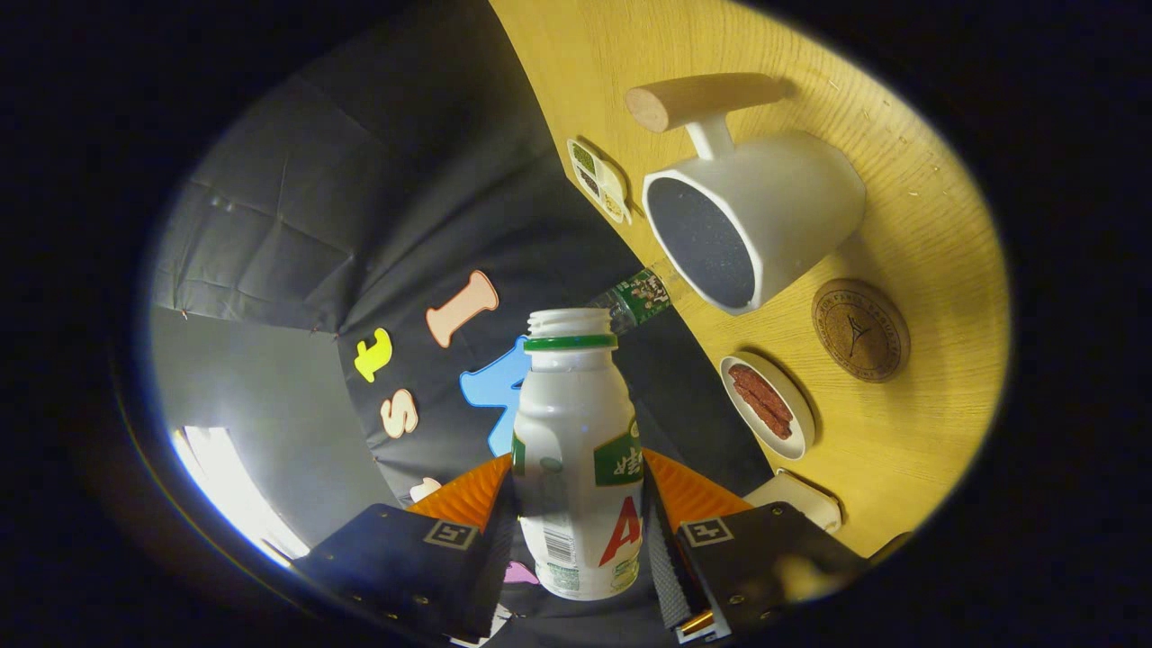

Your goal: Take the bottle from table, then pour the juice into the cup, finally place the bottle on the coaster

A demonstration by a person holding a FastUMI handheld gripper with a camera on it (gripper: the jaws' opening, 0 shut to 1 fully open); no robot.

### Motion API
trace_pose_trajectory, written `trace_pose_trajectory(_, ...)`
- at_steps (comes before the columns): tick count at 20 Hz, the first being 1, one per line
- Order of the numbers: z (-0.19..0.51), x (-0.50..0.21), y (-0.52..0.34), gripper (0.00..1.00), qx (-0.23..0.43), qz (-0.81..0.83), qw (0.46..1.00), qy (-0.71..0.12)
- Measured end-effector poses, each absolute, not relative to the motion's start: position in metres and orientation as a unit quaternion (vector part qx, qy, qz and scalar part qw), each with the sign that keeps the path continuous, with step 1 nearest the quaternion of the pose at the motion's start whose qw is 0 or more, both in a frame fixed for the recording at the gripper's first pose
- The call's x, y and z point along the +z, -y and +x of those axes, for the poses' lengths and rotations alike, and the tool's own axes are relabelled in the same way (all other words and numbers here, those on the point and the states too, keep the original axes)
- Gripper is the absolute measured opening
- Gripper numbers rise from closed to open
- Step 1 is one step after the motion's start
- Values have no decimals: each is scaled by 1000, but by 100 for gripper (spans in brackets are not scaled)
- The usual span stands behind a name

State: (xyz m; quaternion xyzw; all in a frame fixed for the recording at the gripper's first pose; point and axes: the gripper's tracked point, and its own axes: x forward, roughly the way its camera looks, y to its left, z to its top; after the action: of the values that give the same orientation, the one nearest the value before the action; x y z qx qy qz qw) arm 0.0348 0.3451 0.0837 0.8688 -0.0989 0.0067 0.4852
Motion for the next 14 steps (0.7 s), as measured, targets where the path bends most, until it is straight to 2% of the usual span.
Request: trace_pose_trajectory(14,31,94,-346,67,15,872,478,100)
